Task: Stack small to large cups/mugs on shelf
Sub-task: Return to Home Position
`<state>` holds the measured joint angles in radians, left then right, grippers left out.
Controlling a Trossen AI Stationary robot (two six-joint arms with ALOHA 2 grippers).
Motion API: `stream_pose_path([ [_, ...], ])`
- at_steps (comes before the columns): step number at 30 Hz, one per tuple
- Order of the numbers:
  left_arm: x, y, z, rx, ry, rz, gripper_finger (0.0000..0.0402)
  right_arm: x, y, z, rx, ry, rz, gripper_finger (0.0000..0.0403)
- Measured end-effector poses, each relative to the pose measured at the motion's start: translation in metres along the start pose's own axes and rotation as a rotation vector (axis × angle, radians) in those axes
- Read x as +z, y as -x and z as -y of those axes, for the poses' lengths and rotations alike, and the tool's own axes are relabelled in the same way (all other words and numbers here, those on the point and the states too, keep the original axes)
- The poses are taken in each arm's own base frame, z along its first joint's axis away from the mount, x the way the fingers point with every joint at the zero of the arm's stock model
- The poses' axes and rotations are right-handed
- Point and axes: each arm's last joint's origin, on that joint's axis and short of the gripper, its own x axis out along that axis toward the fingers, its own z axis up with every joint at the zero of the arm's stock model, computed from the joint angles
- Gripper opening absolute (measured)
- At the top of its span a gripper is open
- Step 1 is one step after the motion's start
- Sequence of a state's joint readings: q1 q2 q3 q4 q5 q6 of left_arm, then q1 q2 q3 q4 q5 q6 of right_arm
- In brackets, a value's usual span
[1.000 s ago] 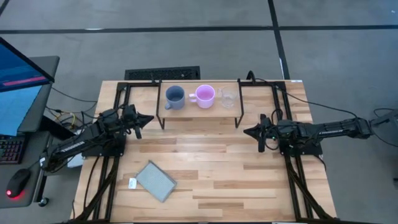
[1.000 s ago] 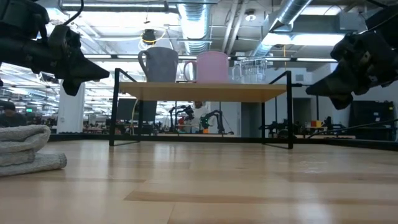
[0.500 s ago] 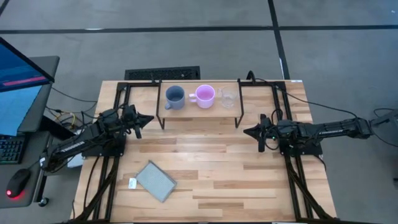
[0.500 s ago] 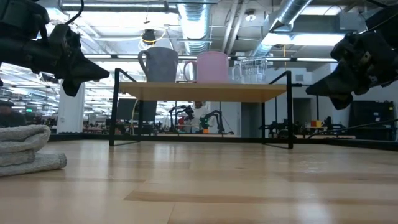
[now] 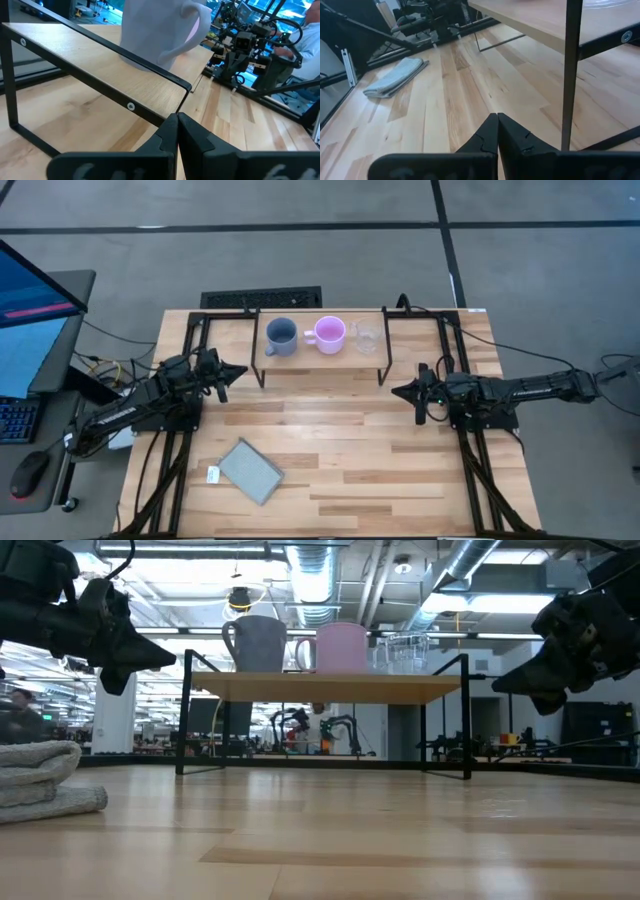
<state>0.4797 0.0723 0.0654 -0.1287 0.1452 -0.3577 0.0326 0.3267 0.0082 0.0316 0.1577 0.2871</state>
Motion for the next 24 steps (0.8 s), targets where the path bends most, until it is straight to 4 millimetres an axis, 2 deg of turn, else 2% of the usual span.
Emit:
stream_pose_path([
  [8, -0.0001, 0.0000, 0.0000, 0.000, 0.002, 0.000, 0.0000, 0.0000, 0.0000, 0.0000, 0.000, 0.078, 0.000, 0.0027],
  [24, -0.0002, -0.0001, -0.0001, 0.000, 0.002, -0.001, 0.0000, -0.0001, 0.0000, 0.0000, 0.000, 0.078, -0.001, 0.0029],
])
